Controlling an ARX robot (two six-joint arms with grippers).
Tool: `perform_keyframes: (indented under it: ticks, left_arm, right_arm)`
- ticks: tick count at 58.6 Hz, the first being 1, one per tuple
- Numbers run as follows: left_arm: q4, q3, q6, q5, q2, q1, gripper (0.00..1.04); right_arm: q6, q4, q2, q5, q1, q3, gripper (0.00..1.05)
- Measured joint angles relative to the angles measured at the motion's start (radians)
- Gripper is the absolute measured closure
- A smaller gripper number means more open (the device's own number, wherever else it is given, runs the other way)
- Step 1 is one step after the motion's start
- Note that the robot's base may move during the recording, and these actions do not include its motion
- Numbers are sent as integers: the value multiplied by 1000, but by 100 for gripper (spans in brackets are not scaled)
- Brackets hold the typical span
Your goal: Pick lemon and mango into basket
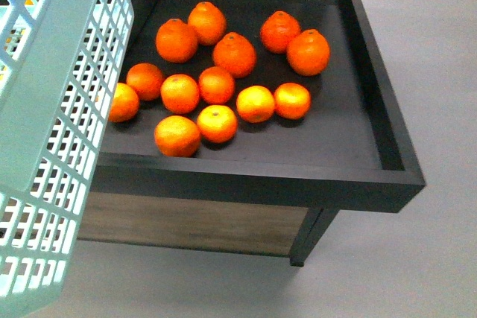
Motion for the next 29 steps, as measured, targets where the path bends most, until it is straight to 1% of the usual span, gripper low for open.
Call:
perform_keyframes:
  ticks: [29]
  left_arm:
    - [0, 0, 0, 0, 0, 0, 100]
  right_arm:
    - [0, 0, 0, -2, 0, 0, 9]
